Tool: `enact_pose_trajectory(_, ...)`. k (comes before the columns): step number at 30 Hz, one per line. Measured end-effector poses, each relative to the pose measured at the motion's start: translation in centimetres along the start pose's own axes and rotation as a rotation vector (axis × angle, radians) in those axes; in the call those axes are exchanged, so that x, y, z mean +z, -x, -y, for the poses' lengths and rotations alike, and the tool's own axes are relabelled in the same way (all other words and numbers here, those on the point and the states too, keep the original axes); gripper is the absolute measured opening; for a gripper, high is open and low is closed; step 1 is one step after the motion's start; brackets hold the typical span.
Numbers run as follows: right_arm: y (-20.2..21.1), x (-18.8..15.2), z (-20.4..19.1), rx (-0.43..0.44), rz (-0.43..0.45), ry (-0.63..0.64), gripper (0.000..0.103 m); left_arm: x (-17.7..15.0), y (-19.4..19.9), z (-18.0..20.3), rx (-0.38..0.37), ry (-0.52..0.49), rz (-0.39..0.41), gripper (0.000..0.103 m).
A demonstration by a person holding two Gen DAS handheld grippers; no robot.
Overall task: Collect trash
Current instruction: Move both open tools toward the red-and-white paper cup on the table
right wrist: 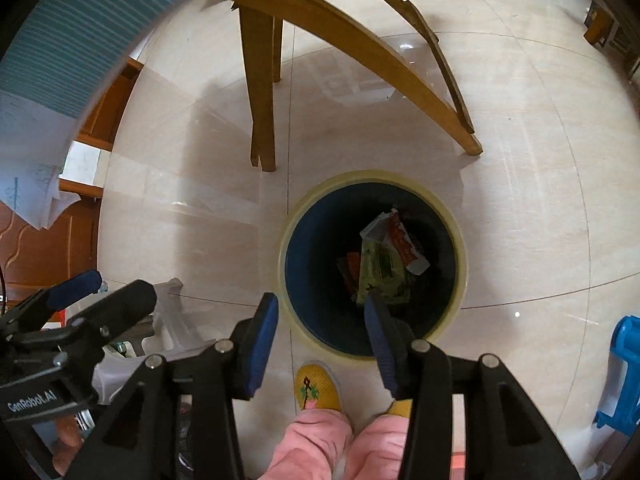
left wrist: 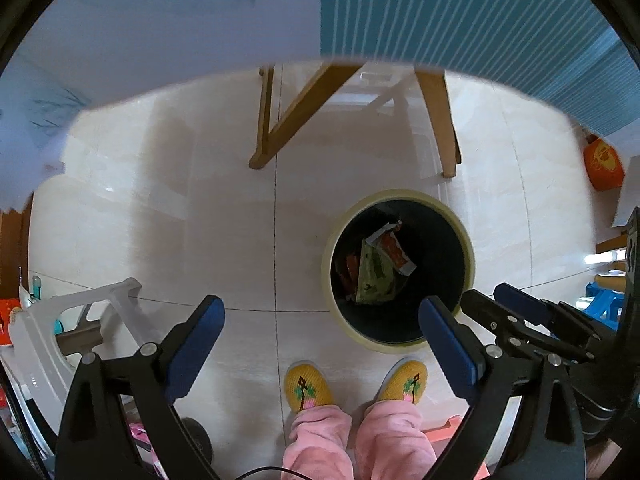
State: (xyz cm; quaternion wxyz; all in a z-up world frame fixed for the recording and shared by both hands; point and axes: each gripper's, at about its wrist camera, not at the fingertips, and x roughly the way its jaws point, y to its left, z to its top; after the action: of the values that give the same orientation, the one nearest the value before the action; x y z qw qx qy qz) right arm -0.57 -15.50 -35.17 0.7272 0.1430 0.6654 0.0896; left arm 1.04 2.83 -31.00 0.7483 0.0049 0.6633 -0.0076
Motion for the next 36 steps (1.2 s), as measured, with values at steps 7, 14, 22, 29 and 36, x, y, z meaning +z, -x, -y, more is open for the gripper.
enact_pose_trajectory(7, 5.7, 0.1, -1.7, 0.003, 0.042, -0.003, 0.045, 0.1, 6.5, 0.2, -0.012, -0.013, 0.029, 0.097)
enact_pose_trajectory(14, 13.3, -0.6, -4.3, -0.004, 0.067, -0.02, 0.045, 0.1, 15.3, 0.8, -0.033, -0.094, 0.072, 0.097)
enact_pose_trajectory(22, 23.0, -1.8, -7.9, -0.014, 0.151, -0.004, 0.045, 0.3, 24.6, 1.5, -0.031, -0.198, 0.15, 0.097)
enact_pose_trajectory(29, 30.4, -2.6, -10.0, -0.048, 0.272, -0.002, 0.045, 1.5, 31.6, 0.9, -0.078, -0.259, 0.257, 0.097)
enact_pose_trajectory(36, 37.3, -2.3, -11.9, -0.102, 0.435, 0.01, 0.045, 3.6, 36.6, 0.9, -0.146, -0.303, 0.343, 0.097)
